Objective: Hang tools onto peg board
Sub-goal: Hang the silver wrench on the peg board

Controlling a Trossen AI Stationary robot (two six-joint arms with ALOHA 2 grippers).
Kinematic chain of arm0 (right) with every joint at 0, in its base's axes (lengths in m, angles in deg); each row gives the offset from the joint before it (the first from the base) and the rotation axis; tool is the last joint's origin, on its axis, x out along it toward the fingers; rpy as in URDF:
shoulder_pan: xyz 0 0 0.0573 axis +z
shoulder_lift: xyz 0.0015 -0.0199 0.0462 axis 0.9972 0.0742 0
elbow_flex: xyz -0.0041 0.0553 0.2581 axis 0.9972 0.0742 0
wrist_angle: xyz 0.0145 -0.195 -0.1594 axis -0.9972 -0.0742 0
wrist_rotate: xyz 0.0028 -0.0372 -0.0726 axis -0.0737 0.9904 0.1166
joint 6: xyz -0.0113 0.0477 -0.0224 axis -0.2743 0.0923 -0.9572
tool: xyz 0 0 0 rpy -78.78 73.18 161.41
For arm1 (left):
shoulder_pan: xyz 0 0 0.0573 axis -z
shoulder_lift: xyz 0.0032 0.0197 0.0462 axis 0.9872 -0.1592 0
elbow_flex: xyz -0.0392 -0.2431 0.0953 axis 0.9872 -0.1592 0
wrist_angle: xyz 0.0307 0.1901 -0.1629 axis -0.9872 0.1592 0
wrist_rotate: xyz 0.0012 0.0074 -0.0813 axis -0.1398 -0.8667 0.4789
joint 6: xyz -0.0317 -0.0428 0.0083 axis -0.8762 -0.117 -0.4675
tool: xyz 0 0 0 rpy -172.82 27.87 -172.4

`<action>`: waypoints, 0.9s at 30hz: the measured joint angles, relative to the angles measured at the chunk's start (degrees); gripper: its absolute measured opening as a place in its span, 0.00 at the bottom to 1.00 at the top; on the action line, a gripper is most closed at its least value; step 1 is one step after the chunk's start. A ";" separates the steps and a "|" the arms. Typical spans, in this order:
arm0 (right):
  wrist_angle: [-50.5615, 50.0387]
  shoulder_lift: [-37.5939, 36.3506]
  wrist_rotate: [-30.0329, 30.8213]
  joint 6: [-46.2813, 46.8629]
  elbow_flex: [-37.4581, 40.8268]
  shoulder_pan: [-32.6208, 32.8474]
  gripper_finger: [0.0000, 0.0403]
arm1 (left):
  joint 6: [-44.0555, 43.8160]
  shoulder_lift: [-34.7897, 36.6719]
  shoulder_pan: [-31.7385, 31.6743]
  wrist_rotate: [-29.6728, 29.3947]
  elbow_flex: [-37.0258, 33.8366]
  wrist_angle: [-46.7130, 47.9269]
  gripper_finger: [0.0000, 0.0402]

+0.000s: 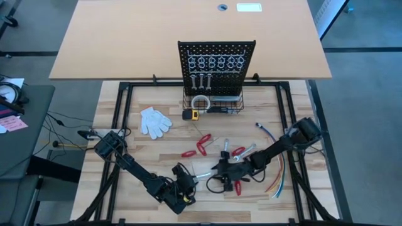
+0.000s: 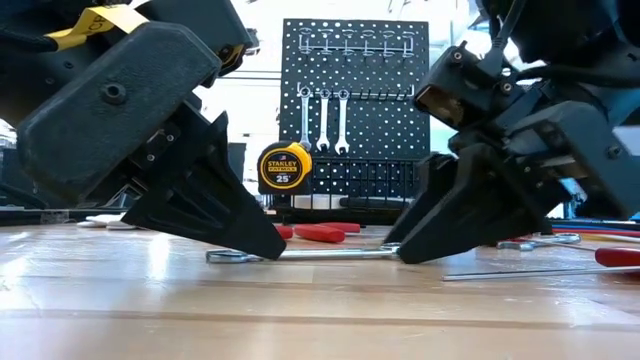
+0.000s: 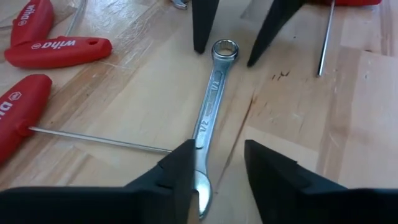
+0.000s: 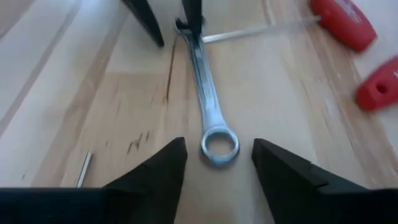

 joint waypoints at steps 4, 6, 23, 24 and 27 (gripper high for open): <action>2.14 2.73 0.27 -1.49 -0.17 0.60 0.50 | -0.16 0.00 -0.02 0.20 0.00 0.00 0.39; 1.05 2.75 0.38 -1.57 -0.25 0.76 0.45 | -0.12 0.00 -0.02 0.22 0.00 -0.02 0.39; -0.74 2.11 0.16 -6.81 -2.37 2.53 0.20 | 16.27 0.00 -0.39 -2.34 3.56 -5.74 0.39; -1.78 2.13 0.12 -7.25 -3.07 2.76 0.19 | 17.10 0.00 -0.53 -2.34 3.80 -5.70 0.39; -4.13 2.18 -0.06 -8.29 -4.82 3.33 0.17 | 18.09 0.00 -1.00 -2.33 3.89 -5.04 0.39</action>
